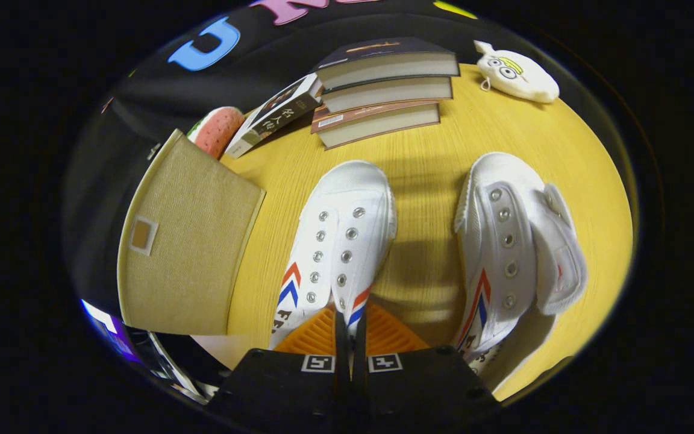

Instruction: Open the storage box then place both shoes into the box .Put the left shoe in first, then the right shoe, with the right side of both shoes facing outward in a uniform manner.

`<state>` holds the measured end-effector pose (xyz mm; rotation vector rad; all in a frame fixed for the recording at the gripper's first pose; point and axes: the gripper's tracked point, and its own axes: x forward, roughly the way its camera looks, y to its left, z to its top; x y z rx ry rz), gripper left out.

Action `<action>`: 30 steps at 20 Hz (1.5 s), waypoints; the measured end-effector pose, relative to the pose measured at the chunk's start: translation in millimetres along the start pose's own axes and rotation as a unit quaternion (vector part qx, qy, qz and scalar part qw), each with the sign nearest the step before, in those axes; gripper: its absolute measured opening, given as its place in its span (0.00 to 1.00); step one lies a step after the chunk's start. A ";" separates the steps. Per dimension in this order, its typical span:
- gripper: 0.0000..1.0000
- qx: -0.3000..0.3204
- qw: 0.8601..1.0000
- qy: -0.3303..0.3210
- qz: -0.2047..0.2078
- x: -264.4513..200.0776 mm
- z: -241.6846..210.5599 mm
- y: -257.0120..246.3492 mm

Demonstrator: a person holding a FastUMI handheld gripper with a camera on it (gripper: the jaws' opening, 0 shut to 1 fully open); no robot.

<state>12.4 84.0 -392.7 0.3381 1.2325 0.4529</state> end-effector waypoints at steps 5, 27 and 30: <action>0.05 0.059 0.998 -0.035 0.004 -17.9 5.9 18.3; 0.05 -0.033 0.988 -0.127 0.087 -144.8 81.1 271.5; 0.05 -0.030 0.988 -0.115 0.100 -117.3 70.8 308.3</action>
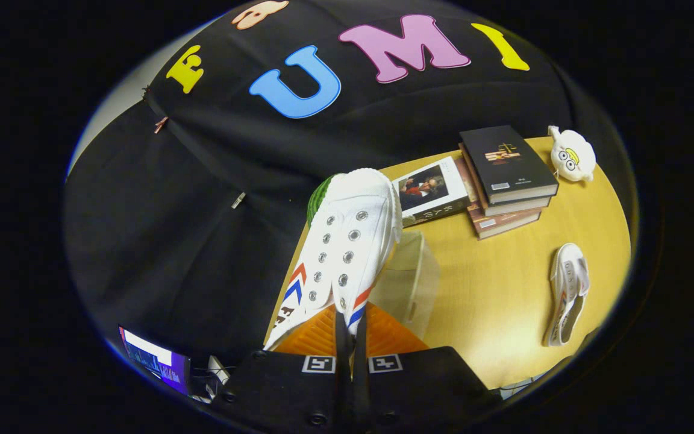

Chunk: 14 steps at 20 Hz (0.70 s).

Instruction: Open the storage box then place both shoes into the box .Put the left shoe in first, then the right shoe, with the right side of both shoes facing outward in a uniform manner.

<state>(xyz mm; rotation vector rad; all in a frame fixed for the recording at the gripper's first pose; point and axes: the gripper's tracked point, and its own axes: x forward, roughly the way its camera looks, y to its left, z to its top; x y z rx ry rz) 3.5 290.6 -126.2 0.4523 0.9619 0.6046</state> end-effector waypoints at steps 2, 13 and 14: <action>0.05 -0.004 1.000 0.011 -0.001 21.4 -13.1 13.3; 0.05 0.014 0.997 0.053 -0.045 85.0 -53.2 16.3; 0.06 0.024 0.998 0.057 -0.030 87.2 -56.2 21.9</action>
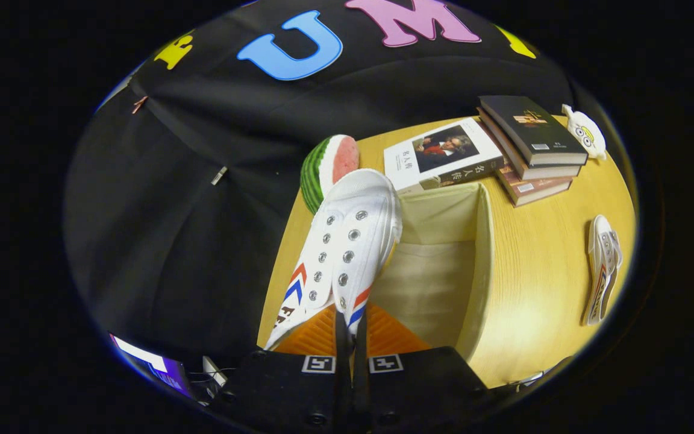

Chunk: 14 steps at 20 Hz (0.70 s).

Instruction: Open the storage box then place both shoes into the box .Put the left shoe in first, then the right shoe, with the right side of both shoes facing outward in a uniform manner.

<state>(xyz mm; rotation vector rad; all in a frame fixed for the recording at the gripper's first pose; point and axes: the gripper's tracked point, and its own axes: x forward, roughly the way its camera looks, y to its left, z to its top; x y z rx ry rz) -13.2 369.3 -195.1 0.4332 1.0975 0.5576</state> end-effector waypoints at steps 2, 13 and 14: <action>0.45 0.020 0.999 -0.018 0.033 -2.2 8.2 13.8; 0.99 -0.106 0.981 -0.122 -0.106 -160.0 65.4 -165.9; 0.99 -0.108 0.977 -0.126 -0.135 -165.9 68.5 -196.9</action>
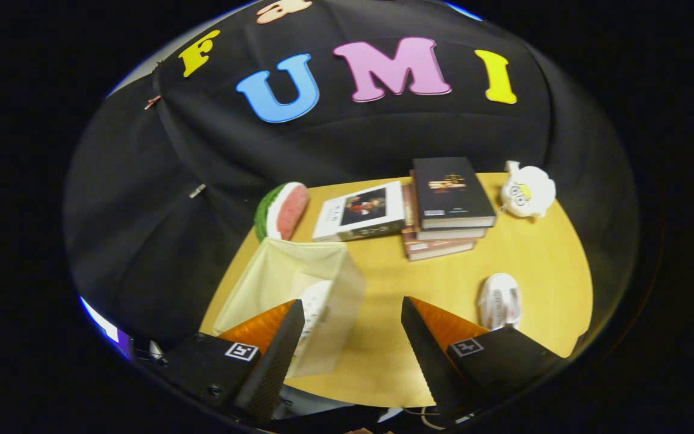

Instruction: Open the storage box then place both shoes into the box .Put the left shoe in first, then the right shoe, with the right side of both shoes facing outward in a uniform manner.

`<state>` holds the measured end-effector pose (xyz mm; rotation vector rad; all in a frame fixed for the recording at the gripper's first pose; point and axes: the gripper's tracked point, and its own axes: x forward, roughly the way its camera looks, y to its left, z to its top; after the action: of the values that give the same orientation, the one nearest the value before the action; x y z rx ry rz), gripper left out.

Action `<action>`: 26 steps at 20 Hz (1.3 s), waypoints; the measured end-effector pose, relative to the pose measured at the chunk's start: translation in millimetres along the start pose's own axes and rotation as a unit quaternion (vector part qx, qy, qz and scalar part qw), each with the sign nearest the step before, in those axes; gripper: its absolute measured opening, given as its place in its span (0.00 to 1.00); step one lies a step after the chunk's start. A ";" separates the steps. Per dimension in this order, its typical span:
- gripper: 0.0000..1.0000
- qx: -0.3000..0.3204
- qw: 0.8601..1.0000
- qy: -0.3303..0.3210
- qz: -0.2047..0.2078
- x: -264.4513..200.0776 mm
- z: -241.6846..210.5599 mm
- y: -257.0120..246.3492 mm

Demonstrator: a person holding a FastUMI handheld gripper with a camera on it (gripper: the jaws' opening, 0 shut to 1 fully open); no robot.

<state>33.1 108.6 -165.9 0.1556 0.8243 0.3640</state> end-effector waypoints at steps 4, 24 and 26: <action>0.99 0.043 0.997 0.018 -0.068 -17.8 -25.5 -103.3; 0.99 -0.078 0.981 0.148 -0.097 70.4 -137.5 -241.4; 0.98 -0.075 0.982 0.135 -0.112 83.5 -129.7 -250.3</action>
<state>52.9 -92.8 -379.2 -0.1314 1.0670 0.2351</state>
